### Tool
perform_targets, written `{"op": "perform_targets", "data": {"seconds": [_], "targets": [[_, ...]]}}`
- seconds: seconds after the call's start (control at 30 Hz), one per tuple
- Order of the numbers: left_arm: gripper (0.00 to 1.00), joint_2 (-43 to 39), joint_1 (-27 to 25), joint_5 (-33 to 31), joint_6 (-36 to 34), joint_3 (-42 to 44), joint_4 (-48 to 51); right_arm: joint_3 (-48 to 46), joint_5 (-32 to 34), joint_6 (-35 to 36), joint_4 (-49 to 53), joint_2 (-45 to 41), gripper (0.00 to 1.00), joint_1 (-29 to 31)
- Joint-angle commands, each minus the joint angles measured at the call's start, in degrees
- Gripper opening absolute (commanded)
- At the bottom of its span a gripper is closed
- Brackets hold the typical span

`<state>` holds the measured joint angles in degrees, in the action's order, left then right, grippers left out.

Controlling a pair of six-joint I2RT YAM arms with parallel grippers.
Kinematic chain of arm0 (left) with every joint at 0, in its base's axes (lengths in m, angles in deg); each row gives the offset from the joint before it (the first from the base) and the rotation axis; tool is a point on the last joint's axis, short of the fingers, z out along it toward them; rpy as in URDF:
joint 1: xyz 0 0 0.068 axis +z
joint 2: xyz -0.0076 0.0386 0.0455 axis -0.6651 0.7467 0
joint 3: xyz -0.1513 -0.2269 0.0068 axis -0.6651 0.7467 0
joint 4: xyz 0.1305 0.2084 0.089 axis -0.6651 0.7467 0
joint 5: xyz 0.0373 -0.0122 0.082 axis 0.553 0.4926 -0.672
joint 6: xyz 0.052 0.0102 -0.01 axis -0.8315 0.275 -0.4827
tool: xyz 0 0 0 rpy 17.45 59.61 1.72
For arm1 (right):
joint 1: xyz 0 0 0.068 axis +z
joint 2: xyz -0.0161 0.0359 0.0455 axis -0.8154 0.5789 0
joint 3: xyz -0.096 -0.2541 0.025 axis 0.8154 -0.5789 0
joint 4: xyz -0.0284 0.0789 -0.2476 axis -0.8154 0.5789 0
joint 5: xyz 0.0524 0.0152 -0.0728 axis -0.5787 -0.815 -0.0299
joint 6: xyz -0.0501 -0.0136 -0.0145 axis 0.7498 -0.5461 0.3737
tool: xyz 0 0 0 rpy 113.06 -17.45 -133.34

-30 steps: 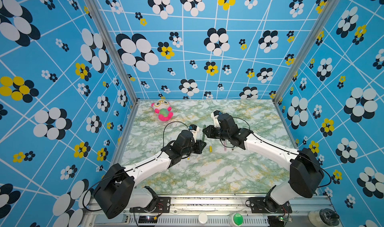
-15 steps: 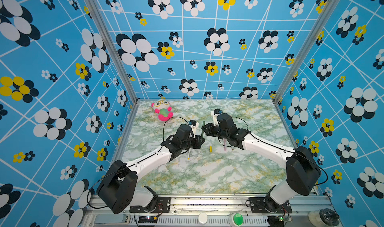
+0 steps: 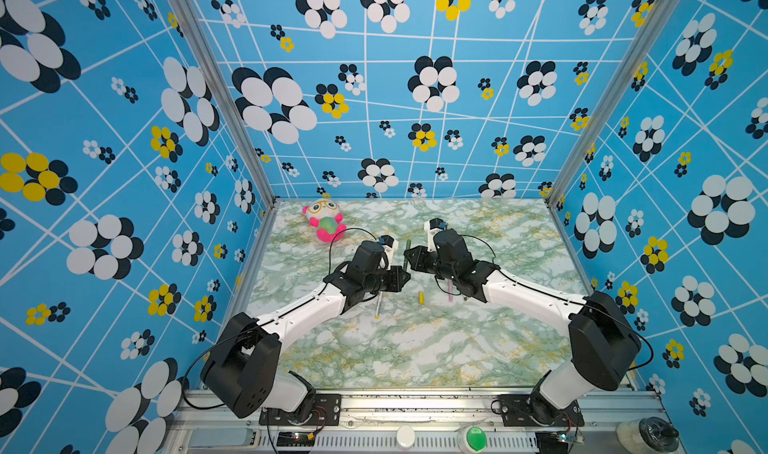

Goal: Insert the pens into the pen caps
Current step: 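Push the green cap down onto the fountain pen nib with the right gripper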

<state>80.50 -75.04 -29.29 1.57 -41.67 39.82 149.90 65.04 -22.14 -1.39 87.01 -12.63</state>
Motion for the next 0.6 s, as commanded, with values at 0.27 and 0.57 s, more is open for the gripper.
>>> {"op": "perform_targets", "data": {"seconds": [0.27,0.57], "targets": [[0.00,-3.33,-0.63,-3.42,0.78,2.64,-15.69,1.14,-4.84,6.26,24.16,-11.11,0.30,-1.03],[0.00,-4.54,-11.29,-8.85,4.73,7.81,-11.50,-0.87,1.11,9.25,27.56,-21.24,0.36,-3.86]]}}
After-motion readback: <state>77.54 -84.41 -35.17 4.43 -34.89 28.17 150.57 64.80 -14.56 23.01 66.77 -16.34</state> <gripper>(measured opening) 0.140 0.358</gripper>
